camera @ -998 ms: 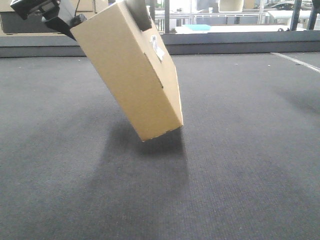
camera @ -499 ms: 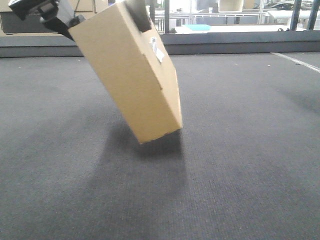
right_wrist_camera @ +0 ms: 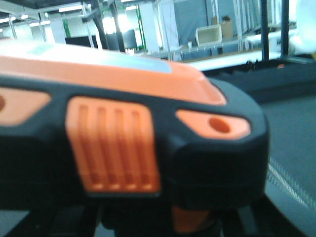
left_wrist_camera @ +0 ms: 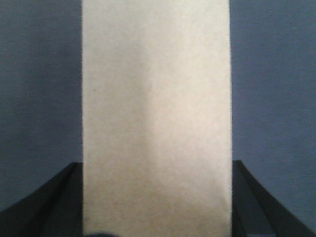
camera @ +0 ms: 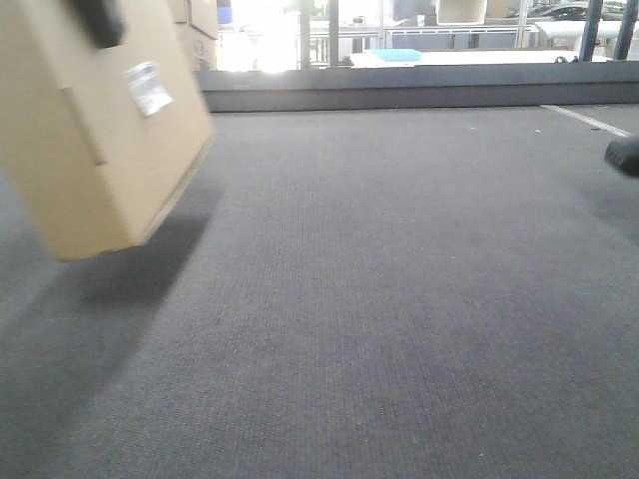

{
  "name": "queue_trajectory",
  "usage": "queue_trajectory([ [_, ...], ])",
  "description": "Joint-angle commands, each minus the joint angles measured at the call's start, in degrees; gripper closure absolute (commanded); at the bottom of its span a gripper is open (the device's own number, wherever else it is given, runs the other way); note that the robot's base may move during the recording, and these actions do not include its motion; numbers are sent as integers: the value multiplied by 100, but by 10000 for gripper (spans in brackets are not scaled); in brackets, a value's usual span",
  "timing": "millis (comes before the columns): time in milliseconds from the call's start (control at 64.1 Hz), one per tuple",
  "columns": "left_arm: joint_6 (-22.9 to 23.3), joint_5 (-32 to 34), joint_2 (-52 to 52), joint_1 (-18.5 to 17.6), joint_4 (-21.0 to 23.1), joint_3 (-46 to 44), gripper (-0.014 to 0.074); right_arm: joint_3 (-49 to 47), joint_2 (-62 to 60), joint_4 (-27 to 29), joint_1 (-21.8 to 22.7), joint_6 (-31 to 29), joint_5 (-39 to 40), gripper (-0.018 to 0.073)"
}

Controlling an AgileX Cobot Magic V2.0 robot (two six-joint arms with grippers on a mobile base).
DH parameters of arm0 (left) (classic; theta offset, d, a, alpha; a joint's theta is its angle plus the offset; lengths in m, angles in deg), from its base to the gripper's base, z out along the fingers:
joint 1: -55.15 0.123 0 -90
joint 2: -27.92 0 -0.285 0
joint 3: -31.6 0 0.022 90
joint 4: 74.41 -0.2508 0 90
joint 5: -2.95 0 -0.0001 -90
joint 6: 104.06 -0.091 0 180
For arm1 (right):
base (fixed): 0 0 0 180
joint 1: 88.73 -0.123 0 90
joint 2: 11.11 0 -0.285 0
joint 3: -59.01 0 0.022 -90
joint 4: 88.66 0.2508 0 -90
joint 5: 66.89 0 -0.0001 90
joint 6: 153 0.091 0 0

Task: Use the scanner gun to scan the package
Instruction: 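Lower the box back onto the belt with the left gripper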

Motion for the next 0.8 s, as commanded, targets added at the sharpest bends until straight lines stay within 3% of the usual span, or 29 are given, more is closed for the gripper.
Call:
queue_trajectory([
  [0, -408, -1, -87, 202, 73, -55, 708, -22, 215, -80, 0, 107, 360, 721],
  [374, -1033, 56, -87, 808, 73, 92, 708, -22, 298, -153, 0, 107, 360, 721],
  [577, -1054, 70, -87, 1074, 50, 291, 708, -22, 324, -364, 0, 107, 360, 721],
  [780, -1054, 68, -87, 1068, -85, 353, 708, -22, 448, -589, 0, 107, 360, 721],
])
